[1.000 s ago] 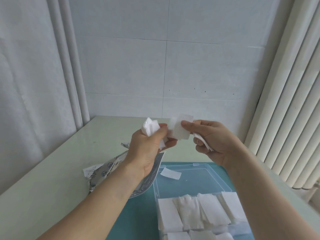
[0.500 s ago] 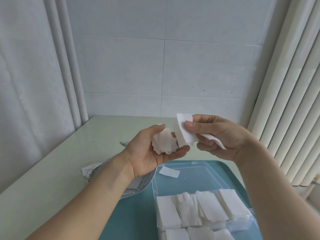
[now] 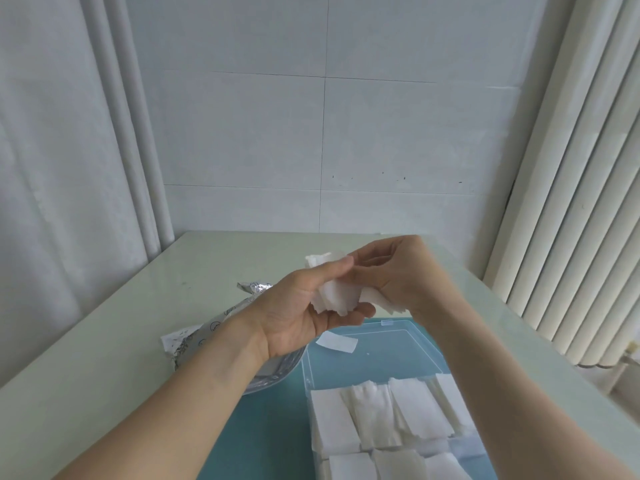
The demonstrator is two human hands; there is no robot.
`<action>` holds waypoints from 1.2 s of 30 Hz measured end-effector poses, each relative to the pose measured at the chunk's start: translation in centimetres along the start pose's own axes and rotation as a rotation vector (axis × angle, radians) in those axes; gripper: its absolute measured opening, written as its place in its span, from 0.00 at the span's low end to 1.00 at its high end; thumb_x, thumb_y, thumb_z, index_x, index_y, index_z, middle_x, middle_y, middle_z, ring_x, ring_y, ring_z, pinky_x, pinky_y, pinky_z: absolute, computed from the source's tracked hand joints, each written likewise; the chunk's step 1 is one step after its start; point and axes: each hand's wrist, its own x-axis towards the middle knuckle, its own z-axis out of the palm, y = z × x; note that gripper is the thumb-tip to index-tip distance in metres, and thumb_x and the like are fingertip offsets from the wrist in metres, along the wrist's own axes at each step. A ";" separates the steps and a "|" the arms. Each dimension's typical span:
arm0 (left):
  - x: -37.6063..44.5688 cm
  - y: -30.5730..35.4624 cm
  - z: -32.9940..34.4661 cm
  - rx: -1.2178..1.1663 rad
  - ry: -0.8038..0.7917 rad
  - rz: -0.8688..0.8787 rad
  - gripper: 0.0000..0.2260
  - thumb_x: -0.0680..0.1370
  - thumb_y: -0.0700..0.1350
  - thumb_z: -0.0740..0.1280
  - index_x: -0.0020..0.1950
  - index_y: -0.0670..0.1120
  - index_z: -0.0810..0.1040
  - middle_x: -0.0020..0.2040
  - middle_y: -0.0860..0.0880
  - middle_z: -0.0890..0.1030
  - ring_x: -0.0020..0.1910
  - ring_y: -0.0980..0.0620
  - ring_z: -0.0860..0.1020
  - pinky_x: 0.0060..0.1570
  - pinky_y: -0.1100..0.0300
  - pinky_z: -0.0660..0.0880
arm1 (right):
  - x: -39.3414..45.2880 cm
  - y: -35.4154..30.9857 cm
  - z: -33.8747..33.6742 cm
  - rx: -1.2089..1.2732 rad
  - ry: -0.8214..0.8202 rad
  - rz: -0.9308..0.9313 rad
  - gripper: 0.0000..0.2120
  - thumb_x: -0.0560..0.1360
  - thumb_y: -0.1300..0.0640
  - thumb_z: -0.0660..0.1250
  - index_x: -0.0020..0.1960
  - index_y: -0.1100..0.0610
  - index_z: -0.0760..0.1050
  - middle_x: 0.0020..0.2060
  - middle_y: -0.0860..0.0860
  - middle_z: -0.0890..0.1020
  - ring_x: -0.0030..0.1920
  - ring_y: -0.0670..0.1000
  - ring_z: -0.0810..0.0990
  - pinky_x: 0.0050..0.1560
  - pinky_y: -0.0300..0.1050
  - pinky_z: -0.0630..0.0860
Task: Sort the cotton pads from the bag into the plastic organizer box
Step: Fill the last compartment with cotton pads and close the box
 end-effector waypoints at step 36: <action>0.4 -0.5 -0.2 -0.277 0.091 -0.148 0.05 0.73 0.39 0.68 0.47 0.40 0.77 0.42 0.43 0.78 0.38 0.46 0.79 0.36 0.56 0.79 | 0.1 -0.2 -1.7 -0.217 -0.470 -0.246 0.34 0.73 0.67 0.70 0.72 0.41 0.69 0.68 0.37 0.74 0.68 0.37 0.71 0.63 0.40 0.75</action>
